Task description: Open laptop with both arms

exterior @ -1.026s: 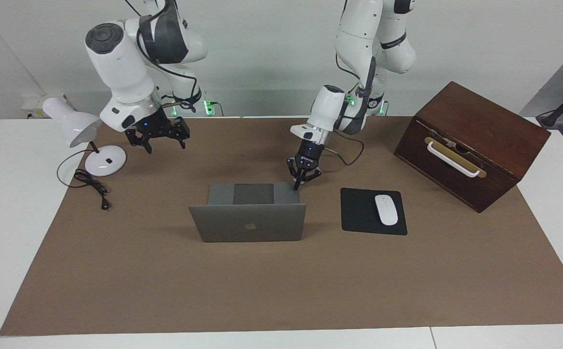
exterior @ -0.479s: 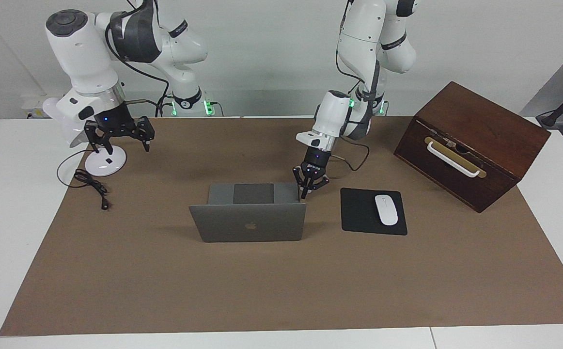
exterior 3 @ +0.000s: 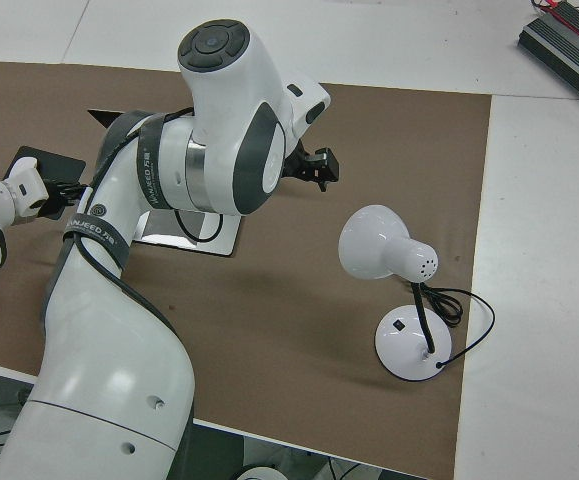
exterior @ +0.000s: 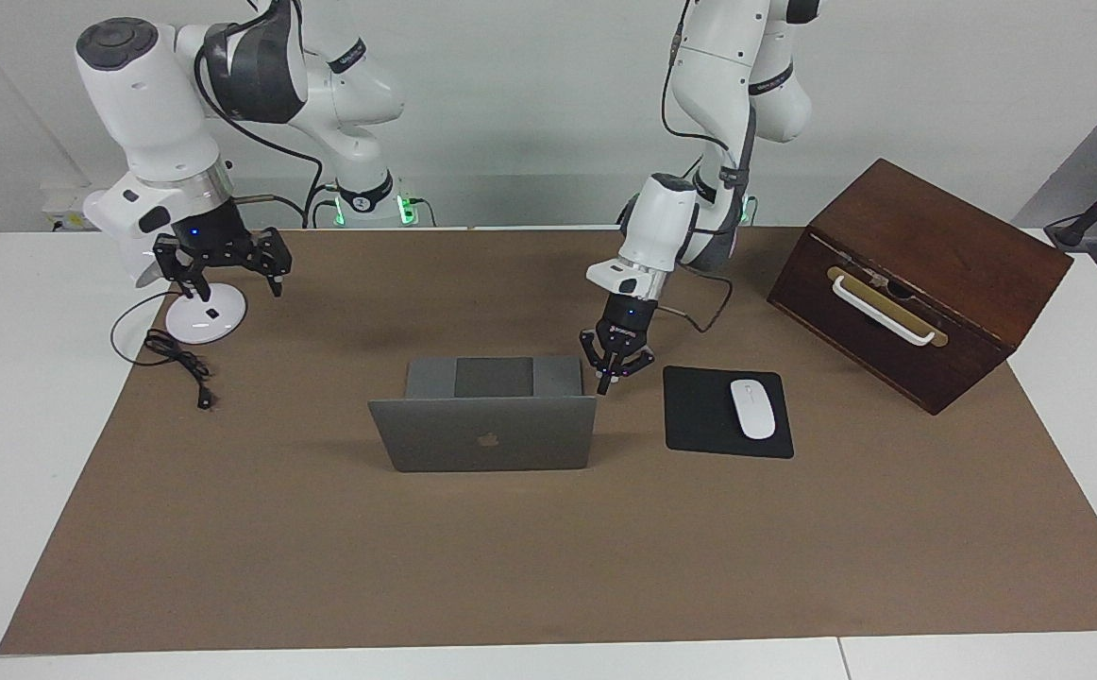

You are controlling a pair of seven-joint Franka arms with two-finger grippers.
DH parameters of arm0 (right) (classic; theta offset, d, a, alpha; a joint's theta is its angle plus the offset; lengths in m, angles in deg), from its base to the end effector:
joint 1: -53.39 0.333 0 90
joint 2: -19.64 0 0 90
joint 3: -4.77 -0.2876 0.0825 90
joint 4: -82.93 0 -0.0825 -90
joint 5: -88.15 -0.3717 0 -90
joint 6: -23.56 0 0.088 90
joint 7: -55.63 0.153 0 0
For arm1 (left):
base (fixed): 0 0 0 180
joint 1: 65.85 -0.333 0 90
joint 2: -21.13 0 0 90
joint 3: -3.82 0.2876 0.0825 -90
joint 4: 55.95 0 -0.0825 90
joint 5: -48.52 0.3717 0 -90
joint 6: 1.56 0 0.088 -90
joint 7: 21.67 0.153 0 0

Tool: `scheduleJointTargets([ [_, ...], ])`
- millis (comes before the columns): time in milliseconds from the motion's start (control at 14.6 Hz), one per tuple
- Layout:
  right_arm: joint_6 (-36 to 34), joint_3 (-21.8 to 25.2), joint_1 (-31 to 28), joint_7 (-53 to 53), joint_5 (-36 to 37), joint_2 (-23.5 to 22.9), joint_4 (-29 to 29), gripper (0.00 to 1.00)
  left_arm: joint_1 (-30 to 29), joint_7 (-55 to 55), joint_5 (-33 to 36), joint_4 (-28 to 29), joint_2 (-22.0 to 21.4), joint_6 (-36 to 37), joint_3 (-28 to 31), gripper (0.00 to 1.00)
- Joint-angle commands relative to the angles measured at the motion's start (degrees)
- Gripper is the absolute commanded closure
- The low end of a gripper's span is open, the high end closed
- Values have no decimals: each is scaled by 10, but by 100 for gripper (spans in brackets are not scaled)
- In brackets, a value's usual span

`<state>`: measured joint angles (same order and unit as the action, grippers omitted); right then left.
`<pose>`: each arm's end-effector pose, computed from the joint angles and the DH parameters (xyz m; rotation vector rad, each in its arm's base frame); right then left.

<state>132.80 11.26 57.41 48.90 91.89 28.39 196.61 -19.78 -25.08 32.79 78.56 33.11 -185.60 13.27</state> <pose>0.5168 -0.0315 0.4674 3.0853 0.1455 0.1090 0.4773 -0.3211 0.2657 2.7180 -0.4308 0.8610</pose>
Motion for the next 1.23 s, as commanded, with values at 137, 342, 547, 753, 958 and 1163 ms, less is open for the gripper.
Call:
scheduleJointTargets([
  [137,16,-6,-14,1,3,0,3,0,-40,17,-6,-32,-63,138,6,100],
  [342,20,-6,-13,2,3,0,6,0,-70,30,-2,-74,-85,233,6,100],
  [547,20,-6,-12,3,3,1,9,0,-102,42,17,-122,-96,336,8,100],
  [753,24,-6,-9,9,-7,7,22,0,-144,44,56,-177,-110,441,7,100],
  [958,26,-6,-9,7,-8,6,22,0,-181,57,75,-203,-130,510,7,100],
  [1163,27,-6,-10,4,-8,6,21,0,-218,79,99,-247,-141,598,8,100],
])
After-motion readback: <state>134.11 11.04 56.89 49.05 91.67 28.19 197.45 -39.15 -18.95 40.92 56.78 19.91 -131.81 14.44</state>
